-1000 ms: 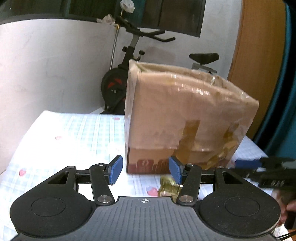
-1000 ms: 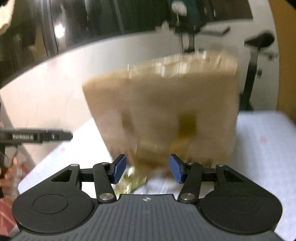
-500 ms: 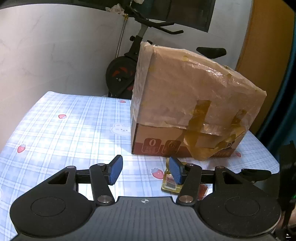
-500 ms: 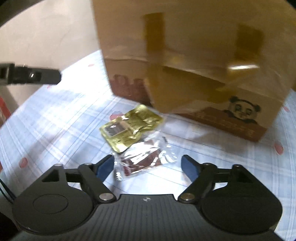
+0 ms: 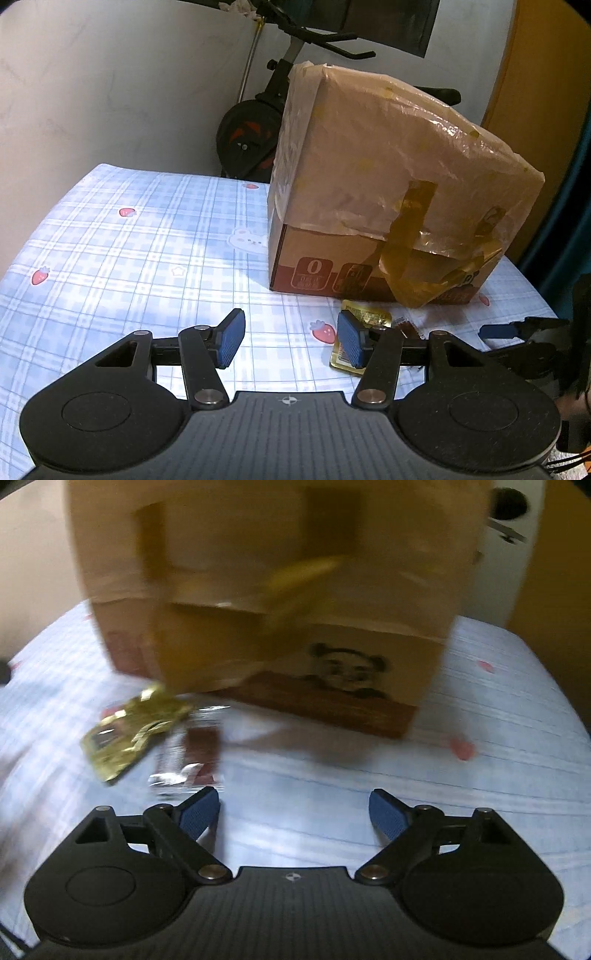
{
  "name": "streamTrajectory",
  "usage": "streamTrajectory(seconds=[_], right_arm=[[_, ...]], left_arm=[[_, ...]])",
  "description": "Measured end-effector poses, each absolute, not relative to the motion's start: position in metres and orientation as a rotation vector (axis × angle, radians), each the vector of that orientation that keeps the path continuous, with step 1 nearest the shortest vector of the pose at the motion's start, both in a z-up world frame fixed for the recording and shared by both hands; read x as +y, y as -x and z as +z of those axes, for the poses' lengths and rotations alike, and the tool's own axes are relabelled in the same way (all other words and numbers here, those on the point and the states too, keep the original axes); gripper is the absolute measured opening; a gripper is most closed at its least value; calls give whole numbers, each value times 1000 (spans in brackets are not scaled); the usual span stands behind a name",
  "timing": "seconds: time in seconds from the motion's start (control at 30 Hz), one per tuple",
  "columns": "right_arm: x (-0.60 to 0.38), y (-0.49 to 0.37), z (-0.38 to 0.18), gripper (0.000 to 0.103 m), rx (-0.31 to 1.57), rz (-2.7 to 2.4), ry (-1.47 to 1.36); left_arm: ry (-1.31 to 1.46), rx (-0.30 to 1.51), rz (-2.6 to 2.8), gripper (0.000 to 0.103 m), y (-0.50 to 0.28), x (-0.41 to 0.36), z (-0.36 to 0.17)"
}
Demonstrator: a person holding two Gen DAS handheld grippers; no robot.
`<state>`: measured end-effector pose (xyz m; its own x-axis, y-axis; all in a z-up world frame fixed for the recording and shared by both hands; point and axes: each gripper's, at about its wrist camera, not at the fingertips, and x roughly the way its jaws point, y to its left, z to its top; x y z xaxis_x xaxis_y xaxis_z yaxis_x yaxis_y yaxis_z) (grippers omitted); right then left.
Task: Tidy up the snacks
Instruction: 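Grasp the gold packet with left tool while right tool grasps clear brown packet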
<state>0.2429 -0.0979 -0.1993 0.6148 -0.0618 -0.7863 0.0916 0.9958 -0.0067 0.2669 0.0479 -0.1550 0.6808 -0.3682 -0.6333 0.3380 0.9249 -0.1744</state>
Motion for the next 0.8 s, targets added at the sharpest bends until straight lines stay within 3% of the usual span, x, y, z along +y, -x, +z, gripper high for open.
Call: streamTrajectory(seconds=[0.37,0.53,0.6,0.8], right_arm=[[-52,-271,-196,79,836,126,12],[-52,-286,-211,62,839,126,11],[-60,-280,-210,49,828,127,5],[-84,-259,-210,45,796,118,5]], left_arm=[[52,743,-381,57,-263,46,-159],[44,748,-378,57,-264,44,-158],[37,752,-382,57,-264,42,-159],[0,786,-410,58,-270,26,-167]])
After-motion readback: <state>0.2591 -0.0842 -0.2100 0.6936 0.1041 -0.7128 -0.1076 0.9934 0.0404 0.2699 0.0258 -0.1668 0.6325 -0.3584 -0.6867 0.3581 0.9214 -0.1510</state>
